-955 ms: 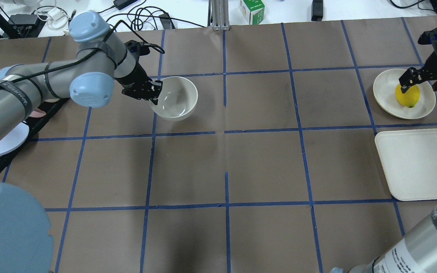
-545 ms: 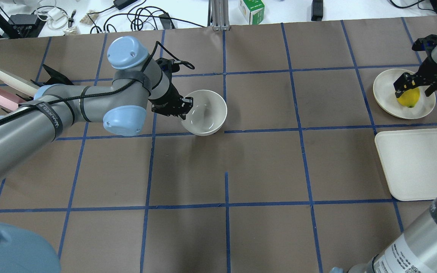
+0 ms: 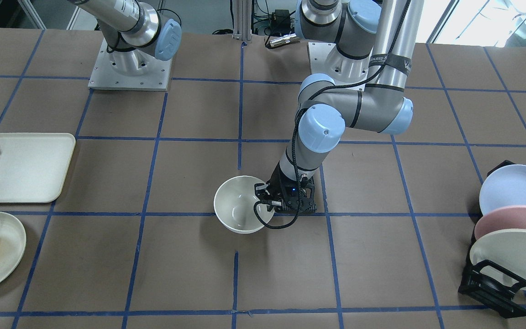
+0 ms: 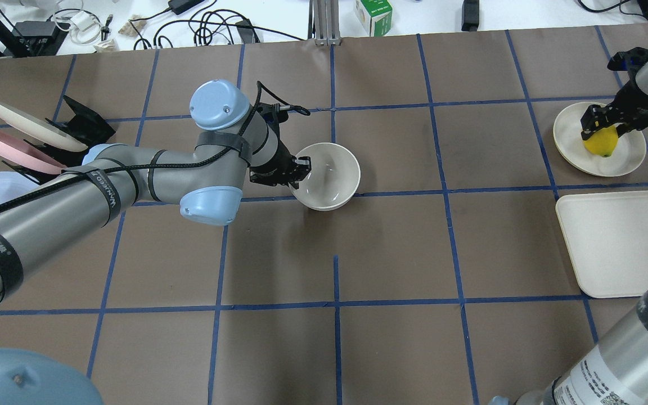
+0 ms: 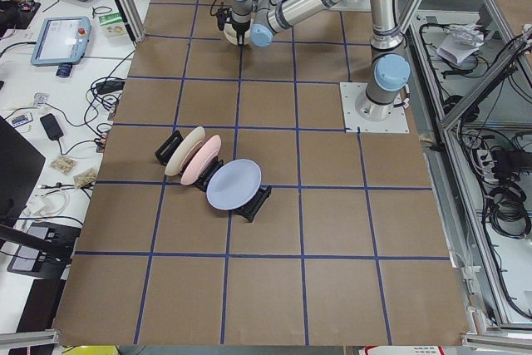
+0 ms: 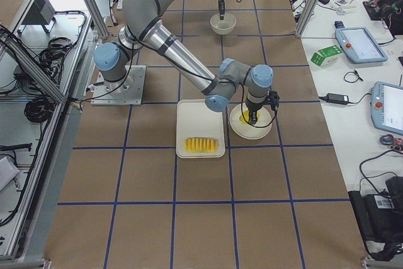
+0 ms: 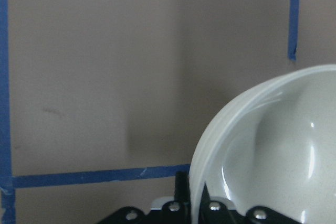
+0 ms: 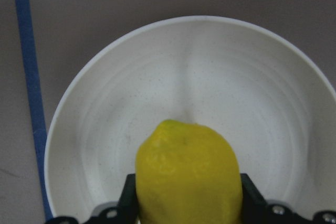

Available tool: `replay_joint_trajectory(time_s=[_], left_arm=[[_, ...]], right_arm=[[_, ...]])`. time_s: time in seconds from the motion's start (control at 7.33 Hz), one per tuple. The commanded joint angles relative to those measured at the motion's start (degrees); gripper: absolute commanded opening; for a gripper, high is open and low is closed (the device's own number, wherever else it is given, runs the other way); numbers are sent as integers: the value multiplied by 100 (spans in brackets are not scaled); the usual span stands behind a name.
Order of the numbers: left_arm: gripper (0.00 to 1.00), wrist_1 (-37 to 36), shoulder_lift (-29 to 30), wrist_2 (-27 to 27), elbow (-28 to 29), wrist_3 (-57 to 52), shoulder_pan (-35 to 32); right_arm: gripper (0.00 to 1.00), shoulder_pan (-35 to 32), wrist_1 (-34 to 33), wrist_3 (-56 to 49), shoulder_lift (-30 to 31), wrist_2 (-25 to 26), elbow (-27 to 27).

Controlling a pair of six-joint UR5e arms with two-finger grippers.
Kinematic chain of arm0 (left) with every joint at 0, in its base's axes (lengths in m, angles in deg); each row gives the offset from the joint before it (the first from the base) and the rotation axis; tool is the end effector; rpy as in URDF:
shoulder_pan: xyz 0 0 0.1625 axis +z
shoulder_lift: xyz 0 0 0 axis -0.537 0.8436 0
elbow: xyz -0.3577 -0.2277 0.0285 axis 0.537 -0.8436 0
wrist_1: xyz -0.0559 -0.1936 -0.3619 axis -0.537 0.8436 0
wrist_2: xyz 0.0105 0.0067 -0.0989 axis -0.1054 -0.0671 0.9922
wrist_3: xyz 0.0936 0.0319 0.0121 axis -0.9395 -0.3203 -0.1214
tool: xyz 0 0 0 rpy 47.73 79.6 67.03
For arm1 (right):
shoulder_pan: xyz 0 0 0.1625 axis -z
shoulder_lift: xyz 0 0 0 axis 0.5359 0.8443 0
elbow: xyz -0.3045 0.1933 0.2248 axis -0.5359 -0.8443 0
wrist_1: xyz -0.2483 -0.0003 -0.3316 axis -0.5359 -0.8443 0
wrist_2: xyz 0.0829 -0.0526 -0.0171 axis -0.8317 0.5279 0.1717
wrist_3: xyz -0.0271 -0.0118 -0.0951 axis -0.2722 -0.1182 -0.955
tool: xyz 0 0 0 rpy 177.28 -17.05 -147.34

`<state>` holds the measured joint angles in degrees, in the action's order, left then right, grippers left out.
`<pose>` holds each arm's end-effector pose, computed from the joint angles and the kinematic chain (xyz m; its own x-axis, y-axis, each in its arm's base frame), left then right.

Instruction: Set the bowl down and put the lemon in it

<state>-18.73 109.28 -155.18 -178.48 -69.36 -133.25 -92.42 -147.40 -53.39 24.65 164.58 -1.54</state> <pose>-0.2581 -0.5393 0.2164 -0.9740 -0.0414 0.2229 -0.0625 0.9941 -0.0884 -0.2196 -0.6513 0.2188 -0.9984 0.0550 0.0086 0.0543 0.9965 -0.0635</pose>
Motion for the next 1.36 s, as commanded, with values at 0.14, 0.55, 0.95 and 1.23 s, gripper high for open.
replay_joint_trajectory(time_s=[0.14,0.55,0.95,1.23], left_arm=[[1,-72,139,-10,26,130,-31],[93,-64,88,-1,131,307,4],[100,2264,-517,-489,1393,-705,381],[100,4094,-1158,-1003,2080,-1702,907]], right_arm=[[0,-72,1220,10,492,103,-644],[0,-325,3091,855,1537,297,-1034],[0,-2123,3176,2509,1811,244,-1025],[0,-3065,3159,3642,1777,182,-990]])
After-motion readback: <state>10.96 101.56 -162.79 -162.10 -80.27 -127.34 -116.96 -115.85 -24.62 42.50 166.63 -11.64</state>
